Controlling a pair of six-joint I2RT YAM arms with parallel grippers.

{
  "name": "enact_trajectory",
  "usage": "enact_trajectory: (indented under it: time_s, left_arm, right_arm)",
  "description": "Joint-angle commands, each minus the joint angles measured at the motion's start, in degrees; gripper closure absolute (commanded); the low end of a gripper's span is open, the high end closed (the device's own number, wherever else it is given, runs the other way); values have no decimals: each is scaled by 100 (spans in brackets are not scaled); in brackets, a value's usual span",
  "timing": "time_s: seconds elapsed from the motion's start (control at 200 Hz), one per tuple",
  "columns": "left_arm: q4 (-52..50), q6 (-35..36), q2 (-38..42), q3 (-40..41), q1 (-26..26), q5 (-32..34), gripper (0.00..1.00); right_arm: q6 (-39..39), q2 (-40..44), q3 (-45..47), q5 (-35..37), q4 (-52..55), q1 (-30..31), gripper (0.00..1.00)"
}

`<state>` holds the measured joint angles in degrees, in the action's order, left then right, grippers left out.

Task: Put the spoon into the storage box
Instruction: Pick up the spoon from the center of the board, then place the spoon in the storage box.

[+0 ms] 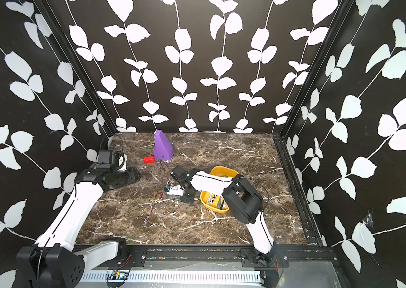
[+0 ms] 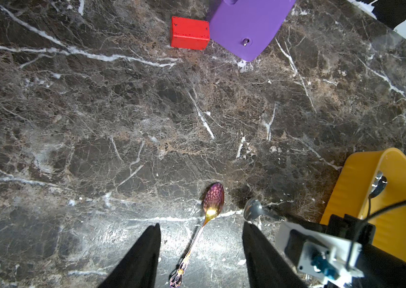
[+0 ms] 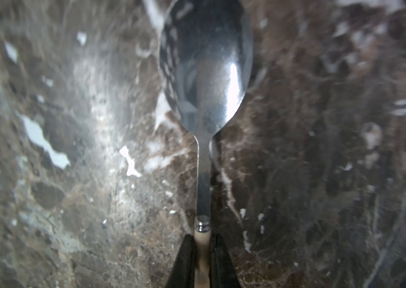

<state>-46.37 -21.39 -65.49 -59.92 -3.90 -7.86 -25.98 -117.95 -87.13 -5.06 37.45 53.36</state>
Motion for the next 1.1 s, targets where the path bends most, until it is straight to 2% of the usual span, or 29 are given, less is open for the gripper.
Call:
enact_trajectory:
  time_s: [0.0, 0.165, 0.305, 0.555, 0.675, 0.845, 0.935, 1.095]
  left_arm:
    - [5, 53, 137, 84, 40, 64, 42]
    - [93, 15, 127, 215, 35, 9, 42]
    - [254, -112, 98, 326, 39, -199, 42]
    - [630, -194, -18, 652, 39, -550, 44]
    - [653, -197, -43, 770, 43, -634, 44]
    - [879, -180, 3, 1040, 39, -761, 44]
    - [901, -164, -29, 1087, 41, -744, 44]
    - [879, -96, -107, 1105, 39, -739, 44]
  right_arm:
    - [808, 591, -306, -1, -389, -89, 93]
    - [1744, 993, -721, 200, -237, -364, 94]
    - [2464, 1432, -913, 640, 31, -583, 95]
    - [4568, 2335, -204, 853, 462, -1558, 93]
    - [5271, 2754, 536, 835, 702, -1884, 93]
    - [6393, 3095, 1771, 647, 473, -2119, 91]
    - [6809, 2999, 2105, 451, 257, -2119, 91]
    - [7153, 2355, 2072, -58, 209, -2117, 91]
